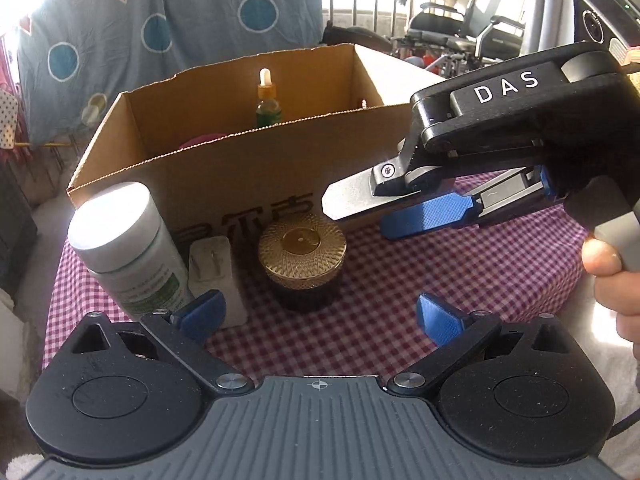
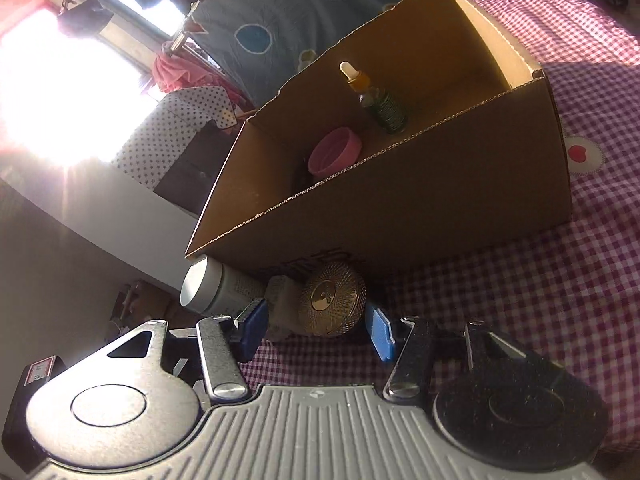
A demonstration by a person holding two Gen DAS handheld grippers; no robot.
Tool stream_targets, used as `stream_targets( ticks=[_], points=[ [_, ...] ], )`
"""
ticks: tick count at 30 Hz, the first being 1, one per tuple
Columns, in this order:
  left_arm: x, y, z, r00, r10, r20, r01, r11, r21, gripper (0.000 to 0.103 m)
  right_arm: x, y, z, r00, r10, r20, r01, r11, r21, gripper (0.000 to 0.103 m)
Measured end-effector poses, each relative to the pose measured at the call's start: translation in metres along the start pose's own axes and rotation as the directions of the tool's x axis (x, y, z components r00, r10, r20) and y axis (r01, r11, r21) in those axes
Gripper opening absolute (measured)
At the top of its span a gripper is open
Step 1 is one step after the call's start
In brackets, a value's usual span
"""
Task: Organize rigid objects
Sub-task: 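Move the left gripper back to the gold ribbed jar, then lower the open left gripper around the gold jar and close it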
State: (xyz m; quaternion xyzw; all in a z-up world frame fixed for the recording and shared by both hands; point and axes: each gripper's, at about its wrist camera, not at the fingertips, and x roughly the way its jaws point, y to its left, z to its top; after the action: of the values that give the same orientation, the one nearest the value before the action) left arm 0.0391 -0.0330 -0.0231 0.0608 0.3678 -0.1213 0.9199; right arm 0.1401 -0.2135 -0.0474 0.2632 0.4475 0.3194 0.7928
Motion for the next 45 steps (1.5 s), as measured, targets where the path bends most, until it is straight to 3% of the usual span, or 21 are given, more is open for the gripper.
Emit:
stream_targets(
  ticks=[9,21,31,35,41,45],
  points=[
    [0.024,-0.001,-0.007,0.999,-0.049,-0.017,0.049,0.999,0.007,0.102,0.032,-0.01,0.011,0.999,-0.001,-0.042,0.002,1.0,0.022,0.057],
    [0.029,0.004,0.0,0.994,-0.108,0.016,0.109,0.993,-0.054,0.099,0.039,-0.004,0.014,0.996,0.004,-0.087,-0.006,1.0,-0.021,0.057],
    [0.017,-0.026,-0.005,0.979,-0.205,0.016,0.205,0.979,0.003,0.099,-0.005,-0.022,-0.006,0.999,-0.016,-0.042,0.016,1.0,0.017,0.058],
    [0.011,-0.044,-0.01,0.967,-0.253,0.015,0.252,0.967,0.039,0.099,-0.029,-0.032,-0.019,1.0,-0.029,-0.012,0.029,0.999,0.046,0.063],
    [0.005,-0.062,-0.013,0.964,-0.264,0.004,0.263,0.961,0.083,0.098,-0.05,-0.04,-0.03,0.999,-0.04,0.036,0.038,0.997,0.069,0.065],
    [0.005,-0.063,-0.01,0.97,-0.241,0.014,0.239,0.967,0.092,0.096,-0.058,-0.046,-0.035,0.997,-0.042,0.061,0.037,0.996,0.08,0.081]
  ],
)
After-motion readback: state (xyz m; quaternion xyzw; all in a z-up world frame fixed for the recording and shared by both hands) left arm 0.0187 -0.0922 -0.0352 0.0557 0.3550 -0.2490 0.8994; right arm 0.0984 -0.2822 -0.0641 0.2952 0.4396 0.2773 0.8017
